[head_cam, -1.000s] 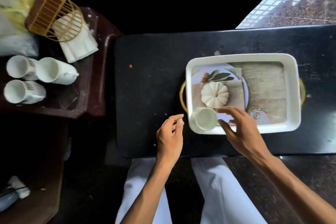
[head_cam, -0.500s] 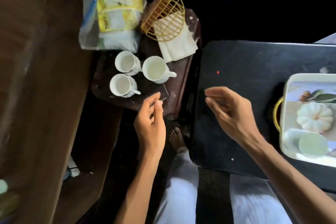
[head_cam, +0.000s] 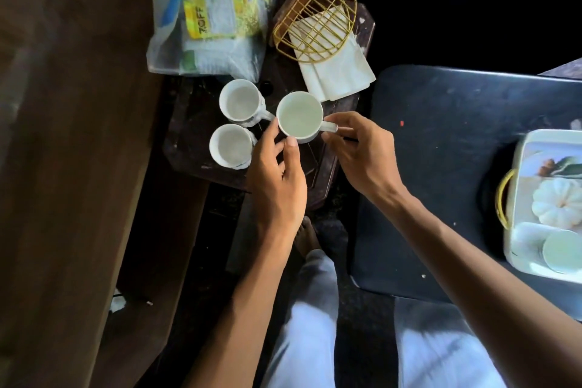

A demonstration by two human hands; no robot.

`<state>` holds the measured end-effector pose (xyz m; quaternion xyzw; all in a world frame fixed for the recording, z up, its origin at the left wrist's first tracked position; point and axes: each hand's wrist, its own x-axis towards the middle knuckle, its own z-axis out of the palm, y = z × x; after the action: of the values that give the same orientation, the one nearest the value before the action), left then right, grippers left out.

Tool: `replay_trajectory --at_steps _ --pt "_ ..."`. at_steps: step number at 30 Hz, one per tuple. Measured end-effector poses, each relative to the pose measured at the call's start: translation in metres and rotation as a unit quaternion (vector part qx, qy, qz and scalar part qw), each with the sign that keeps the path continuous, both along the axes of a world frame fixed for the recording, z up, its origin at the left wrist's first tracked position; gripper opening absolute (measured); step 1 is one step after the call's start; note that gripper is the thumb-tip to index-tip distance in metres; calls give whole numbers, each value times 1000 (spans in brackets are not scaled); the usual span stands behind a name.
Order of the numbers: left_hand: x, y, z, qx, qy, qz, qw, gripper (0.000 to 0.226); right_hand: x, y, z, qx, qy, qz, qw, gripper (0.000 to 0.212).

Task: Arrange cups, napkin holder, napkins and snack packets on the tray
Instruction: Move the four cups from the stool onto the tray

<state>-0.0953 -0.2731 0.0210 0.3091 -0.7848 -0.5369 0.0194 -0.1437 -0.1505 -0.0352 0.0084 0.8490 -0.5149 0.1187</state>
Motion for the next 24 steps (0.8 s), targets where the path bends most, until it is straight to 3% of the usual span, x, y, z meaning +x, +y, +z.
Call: replay_trajectory --at_steps 13,24 --pt "9 28 1 39 -11 10 999 40 21 51 13 0 5 -40 999 14" --pt "18 185 10 201 -73 -17 977 33 74 216 31 14 -38 -107 993 12"
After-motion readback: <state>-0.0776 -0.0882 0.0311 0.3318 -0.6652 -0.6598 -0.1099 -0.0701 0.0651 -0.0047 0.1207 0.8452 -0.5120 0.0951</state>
